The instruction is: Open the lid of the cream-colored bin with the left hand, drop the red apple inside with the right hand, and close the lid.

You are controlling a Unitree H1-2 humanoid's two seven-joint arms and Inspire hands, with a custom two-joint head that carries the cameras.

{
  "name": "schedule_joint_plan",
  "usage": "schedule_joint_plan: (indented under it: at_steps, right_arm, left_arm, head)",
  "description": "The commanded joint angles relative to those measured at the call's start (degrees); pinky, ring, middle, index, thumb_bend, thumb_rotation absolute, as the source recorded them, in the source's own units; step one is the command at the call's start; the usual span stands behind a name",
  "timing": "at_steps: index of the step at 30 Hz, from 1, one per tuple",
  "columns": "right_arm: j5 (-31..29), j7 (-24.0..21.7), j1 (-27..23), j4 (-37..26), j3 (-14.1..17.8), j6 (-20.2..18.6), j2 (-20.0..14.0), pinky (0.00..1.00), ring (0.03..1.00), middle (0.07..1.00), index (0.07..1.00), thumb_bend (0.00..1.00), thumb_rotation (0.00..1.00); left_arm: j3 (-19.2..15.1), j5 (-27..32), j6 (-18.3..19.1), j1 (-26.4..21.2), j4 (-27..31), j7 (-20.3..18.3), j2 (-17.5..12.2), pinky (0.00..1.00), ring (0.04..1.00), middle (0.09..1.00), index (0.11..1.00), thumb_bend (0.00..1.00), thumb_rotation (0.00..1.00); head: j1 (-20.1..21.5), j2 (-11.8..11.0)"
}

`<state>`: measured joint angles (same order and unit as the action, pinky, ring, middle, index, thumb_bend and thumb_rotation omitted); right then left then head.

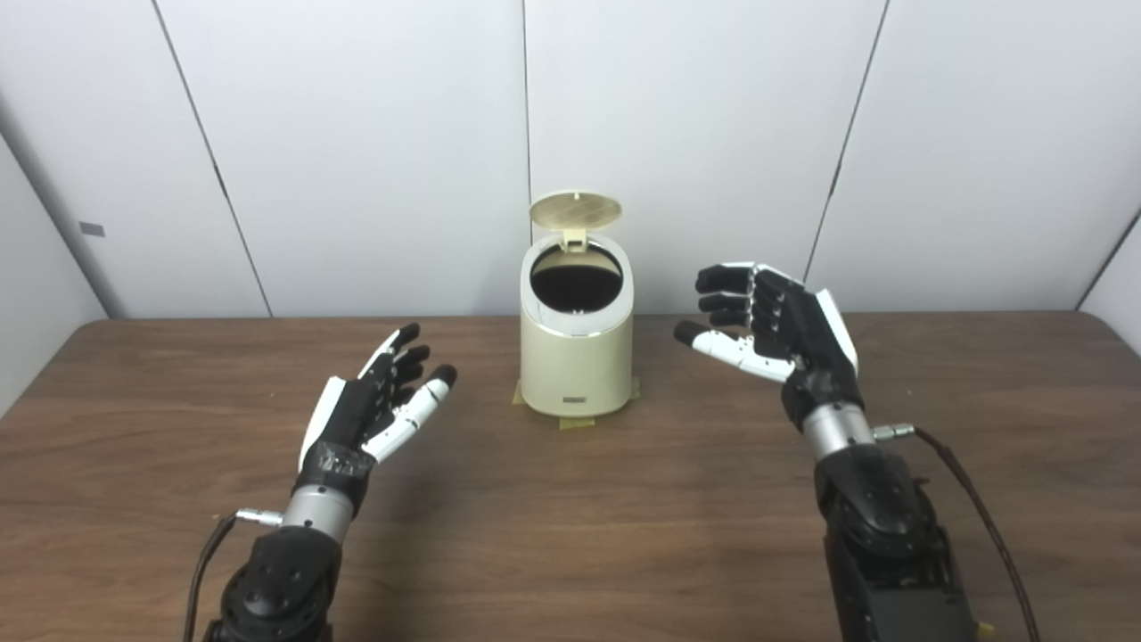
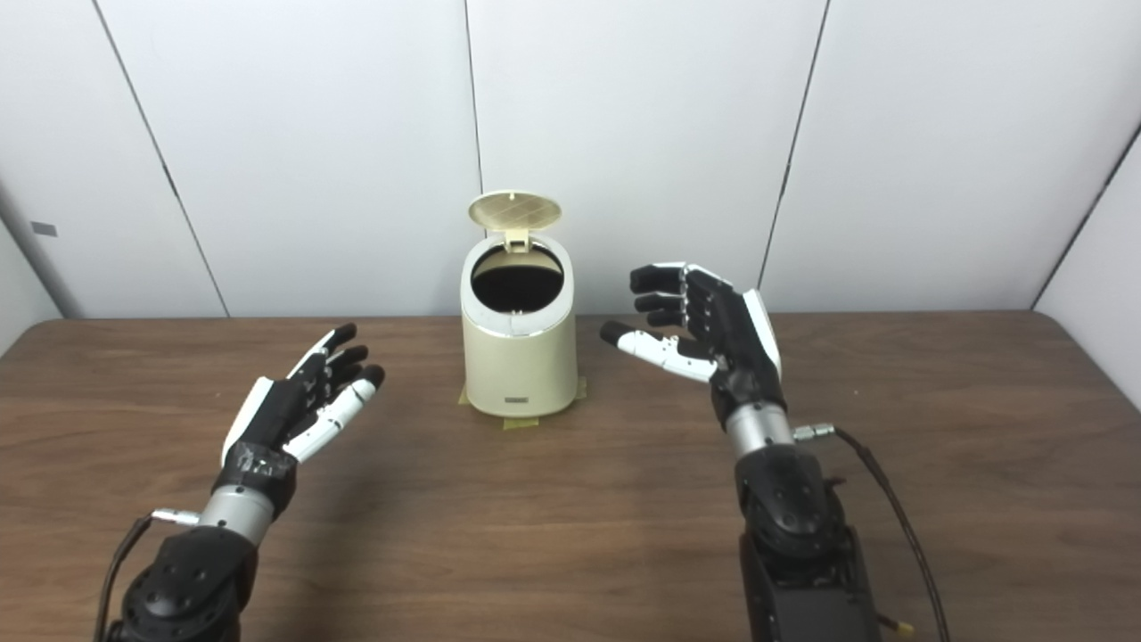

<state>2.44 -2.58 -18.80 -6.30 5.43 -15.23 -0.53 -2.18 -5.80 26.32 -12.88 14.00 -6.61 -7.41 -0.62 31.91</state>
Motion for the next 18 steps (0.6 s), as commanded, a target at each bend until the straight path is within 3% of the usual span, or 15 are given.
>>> schedule_joint_plan:
  at_steps: [1, 3, 8, 12, 18]
  right_arm:
    - [-5.22, -1.4, -0.15, -3.14, 0.99, 1.91, 0.52, 0.9, 0.967, 0.975, 0.916, 0.59, 0.89]
    - [-5.64, -1.3, 2.16, -3.19, 0.74, 2.95, 0.15, 0.97, 0.992, 0.994, 0.955, 0.55, 0.97]
    - [-1.74, 1.25, 6.28, -1.34, -1.15, 6.76, -0.13, 0.98, 1.0, 1.0, 0.996, 0.51, 0.96]
    - [3.2, 2.65, 8.9, -1.52, -3.34, 7.47, -1.5, 0.95, 1.0, 1.0, 1.0, 0.53, 0.99]
    - [3.42, 3.12, 11.63, -0.61, -3.71, 10.1, -2.34, 0.96, 1.0, 1.0, 1.0, 0.57, 1.0]
  left_arm:
    - [-1.11, 2.59, -1.35, -3.94, -0.22, -0.01, -0.03, 0.9, 0.926, 0.947, 0.984, 0.4, 0.83]
    - [-1.83, 3.85, -2.64, -5.46, -2.1, 0.28, 0.14, 0.91, 0.935, 0.951, 0.979, 0.43, 0.89]
    - [-2.34, 4.89, -3.29, -9.6, -5.0, 1.03, 0.39, 0.94, 0.953, 0.957, 0.97, 0.55, 0.95]
    - [-2.27, 4.95, -3.25, -12.86, -7.15, 1.77, 0.97, 0.94, 0.952, 0.953, 0.959, 0.57, 0.96]
    - [-1.56, 5.42, -3.94, -17.46, -9.67, 1.55, 1.3, 0.94, 0.954, 0.952, 0.961, 0.55, 0.97]
  head:
    - [0.11, -0.69]
    - [0.22, -1.48]
    - [0.28, -2.76]
    - [0.05, -3.86]
    - [-0.17, -5.4]
